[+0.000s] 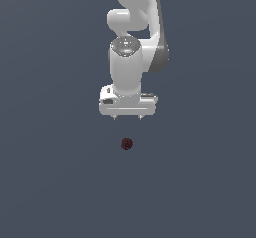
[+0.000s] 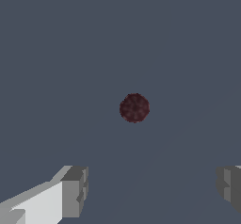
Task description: Pick up the object and move it to a goal position.
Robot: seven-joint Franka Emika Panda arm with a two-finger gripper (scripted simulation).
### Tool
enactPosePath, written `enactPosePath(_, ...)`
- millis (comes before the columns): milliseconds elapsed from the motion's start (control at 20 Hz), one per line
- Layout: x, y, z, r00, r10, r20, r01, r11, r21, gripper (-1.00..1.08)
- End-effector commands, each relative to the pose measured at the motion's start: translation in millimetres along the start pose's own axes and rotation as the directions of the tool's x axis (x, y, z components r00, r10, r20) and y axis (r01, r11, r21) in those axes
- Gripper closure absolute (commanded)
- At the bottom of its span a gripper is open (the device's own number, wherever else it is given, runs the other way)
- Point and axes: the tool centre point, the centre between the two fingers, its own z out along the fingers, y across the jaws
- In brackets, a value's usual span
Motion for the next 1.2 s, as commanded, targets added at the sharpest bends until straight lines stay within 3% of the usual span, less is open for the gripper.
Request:
enactPosePath(0,0.0,0.0,0.0,1.0,0.0,0.0,0.0,1.0,0.0,-0.92)
enactPosePath(650,6.6,-6.8,-11.1,1.0,-0.016,-0.006,0.016,1.0,0.009,-0.92)
enactPosePath(1150,13.4,-5.3,6.1,0.995,0.098,0.0,-0.098,0.995,0.01,-0.92)
